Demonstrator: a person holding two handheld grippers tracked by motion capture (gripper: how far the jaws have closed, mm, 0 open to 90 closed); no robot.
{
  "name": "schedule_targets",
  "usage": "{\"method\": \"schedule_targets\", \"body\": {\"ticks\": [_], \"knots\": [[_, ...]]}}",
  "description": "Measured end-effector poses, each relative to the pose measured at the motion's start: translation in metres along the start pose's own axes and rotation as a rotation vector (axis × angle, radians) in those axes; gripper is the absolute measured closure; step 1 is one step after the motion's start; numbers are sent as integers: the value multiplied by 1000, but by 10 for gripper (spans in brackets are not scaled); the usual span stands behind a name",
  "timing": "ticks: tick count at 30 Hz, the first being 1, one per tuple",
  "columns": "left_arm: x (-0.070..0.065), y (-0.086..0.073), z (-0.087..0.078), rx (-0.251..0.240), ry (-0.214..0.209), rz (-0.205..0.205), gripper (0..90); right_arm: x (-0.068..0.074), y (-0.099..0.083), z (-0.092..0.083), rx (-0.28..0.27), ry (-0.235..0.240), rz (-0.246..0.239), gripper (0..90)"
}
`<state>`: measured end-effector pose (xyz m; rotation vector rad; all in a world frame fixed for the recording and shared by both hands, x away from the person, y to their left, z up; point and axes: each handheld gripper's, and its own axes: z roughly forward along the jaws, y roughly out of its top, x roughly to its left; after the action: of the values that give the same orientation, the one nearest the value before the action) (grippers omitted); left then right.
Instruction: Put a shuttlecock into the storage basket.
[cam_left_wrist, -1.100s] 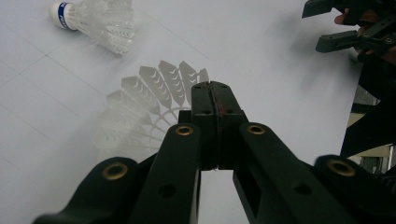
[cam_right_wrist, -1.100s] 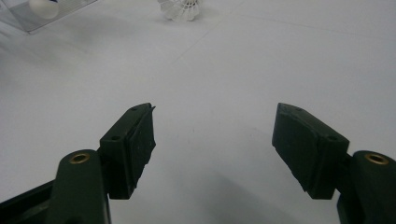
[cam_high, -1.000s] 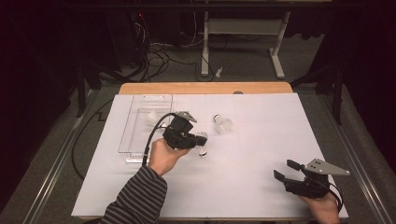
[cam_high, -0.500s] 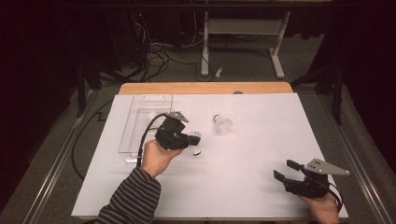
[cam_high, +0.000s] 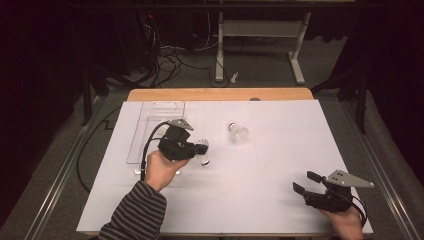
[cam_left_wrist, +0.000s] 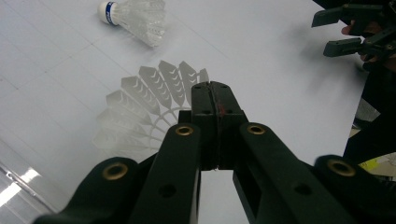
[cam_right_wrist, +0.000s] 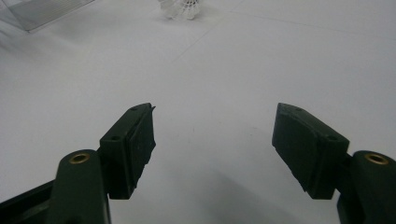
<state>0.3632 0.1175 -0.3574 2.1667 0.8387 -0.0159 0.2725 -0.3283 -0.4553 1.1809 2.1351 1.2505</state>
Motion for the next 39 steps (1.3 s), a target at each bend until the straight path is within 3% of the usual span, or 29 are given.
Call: {"method": "schedule_targets", "body": {"ticks": [39], "knots": [[13,-21,-48,-122,67,-64,897,0,0,0,-1,-1,5,303]]}}
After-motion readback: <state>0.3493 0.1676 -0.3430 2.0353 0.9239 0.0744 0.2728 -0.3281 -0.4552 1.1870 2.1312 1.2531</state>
